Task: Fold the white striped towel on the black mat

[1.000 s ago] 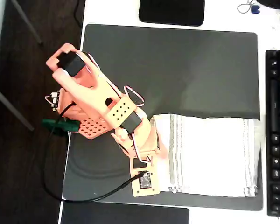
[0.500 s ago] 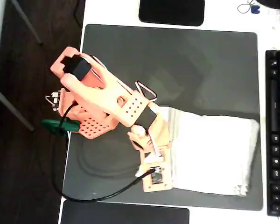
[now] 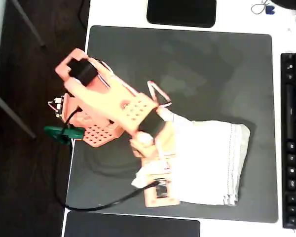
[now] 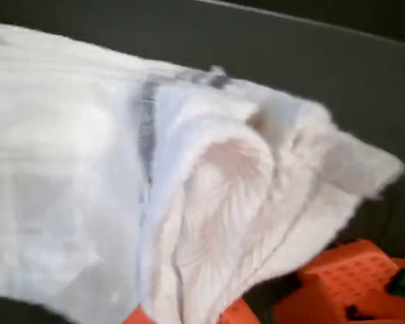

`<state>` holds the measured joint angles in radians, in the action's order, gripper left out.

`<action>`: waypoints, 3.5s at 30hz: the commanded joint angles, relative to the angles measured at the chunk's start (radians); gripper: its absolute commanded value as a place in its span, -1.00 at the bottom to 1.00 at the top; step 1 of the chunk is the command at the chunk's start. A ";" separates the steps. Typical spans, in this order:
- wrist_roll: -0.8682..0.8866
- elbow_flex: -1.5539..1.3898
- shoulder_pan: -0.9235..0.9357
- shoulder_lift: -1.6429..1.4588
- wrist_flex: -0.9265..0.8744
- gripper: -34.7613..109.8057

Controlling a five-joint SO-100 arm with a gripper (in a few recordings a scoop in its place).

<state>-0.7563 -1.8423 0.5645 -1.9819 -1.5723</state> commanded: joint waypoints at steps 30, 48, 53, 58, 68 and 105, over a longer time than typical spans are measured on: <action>0.077 0.650 -0.282 0.845 0.453 -0.35; -0.365 0.502 -0.233 0.554 0.497 -0.15; -0.506 0.511 -0.261 0.434 0.494 -0.10; -0.670 0.560 -0.345 0.374 0.324 -0.15; -0.773 0.451 -0.480 0.425 0.362 -0.51; -0.877 -0.189 -0.437 0.023 0.641 -0.50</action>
<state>-1.6444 -1.9880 0.1227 -1.8607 -0.9189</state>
